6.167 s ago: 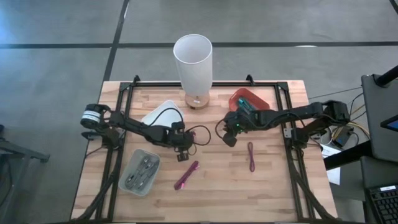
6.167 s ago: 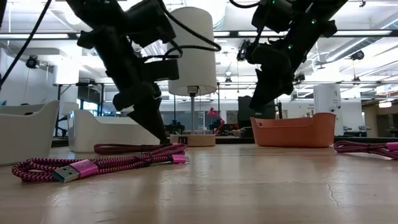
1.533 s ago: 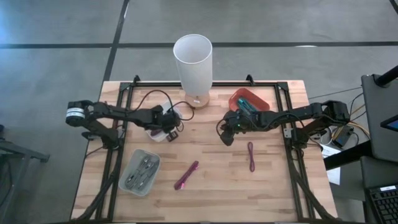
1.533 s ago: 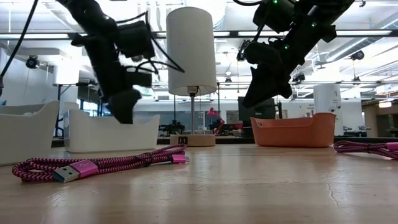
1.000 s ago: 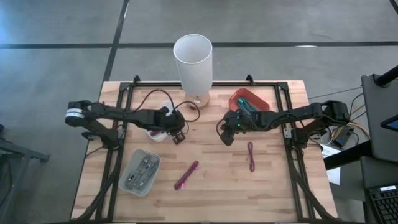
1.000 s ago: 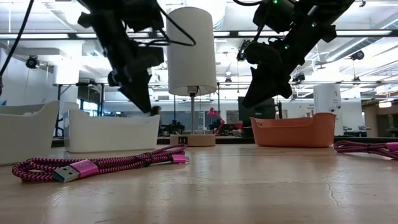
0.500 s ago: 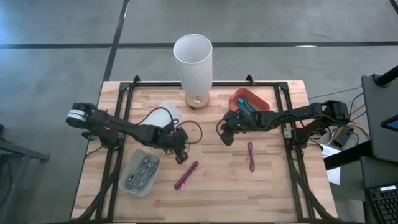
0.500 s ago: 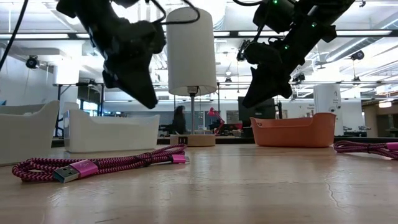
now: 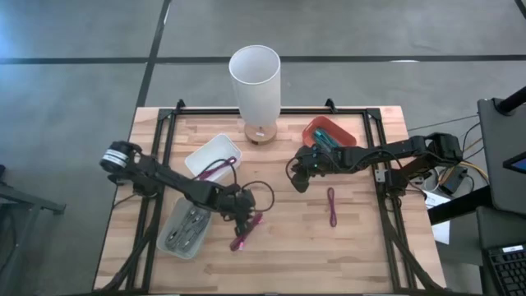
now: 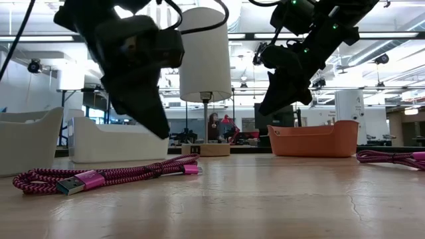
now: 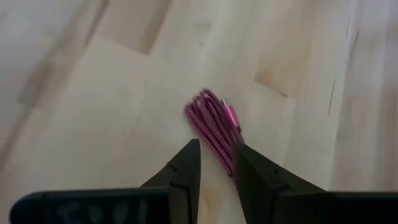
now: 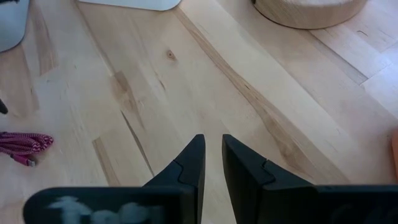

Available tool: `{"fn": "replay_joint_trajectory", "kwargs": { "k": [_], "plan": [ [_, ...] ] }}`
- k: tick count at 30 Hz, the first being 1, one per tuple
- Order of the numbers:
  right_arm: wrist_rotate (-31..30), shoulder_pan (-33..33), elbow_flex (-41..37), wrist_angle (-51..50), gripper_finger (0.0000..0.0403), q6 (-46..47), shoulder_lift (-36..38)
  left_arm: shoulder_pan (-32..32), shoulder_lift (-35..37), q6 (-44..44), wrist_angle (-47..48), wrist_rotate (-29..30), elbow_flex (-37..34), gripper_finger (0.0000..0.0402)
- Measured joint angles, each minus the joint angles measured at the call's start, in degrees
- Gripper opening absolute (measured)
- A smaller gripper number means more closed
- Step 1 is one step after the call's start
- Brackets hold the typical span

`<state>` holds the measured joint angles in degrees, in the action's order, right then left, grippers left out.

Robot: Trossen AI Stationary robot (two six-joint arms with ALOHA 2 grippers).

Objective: Pick & Place USB Port
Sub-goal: Put the left red and black charger cable into the white bin

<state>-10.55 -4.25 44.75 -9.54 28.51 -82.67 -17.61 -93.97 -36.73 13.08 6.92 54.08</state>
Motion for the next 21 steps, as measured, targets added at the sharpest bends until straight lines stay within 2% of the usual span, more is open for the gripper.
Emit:
{"fn": "replay_joint_trajectory", "kwargs": {
  "k": [7, 13, 21],
  "plan": [
    [0.0, 0.0, 0.0, 0.0, 0.0052, 0.0, 0.0, -3.6, -2.2, 0.6, -0.6, -0.4, 0.0, 0.0085],
    [0.0, 0.0, 0.0, 0.0, 0.0052, 0.0, 0.0, -6.2, -4.2, -2.3, -0.7, -2.9, 0.0, 0.0085],
    [0.0, 0.0, 0.0, 0.0, 0.0052, 0.0, 0.0, -7.0, -7.2, -4.9, -1.7, -2.9, 0.1, 0.0085]
  ]
}}
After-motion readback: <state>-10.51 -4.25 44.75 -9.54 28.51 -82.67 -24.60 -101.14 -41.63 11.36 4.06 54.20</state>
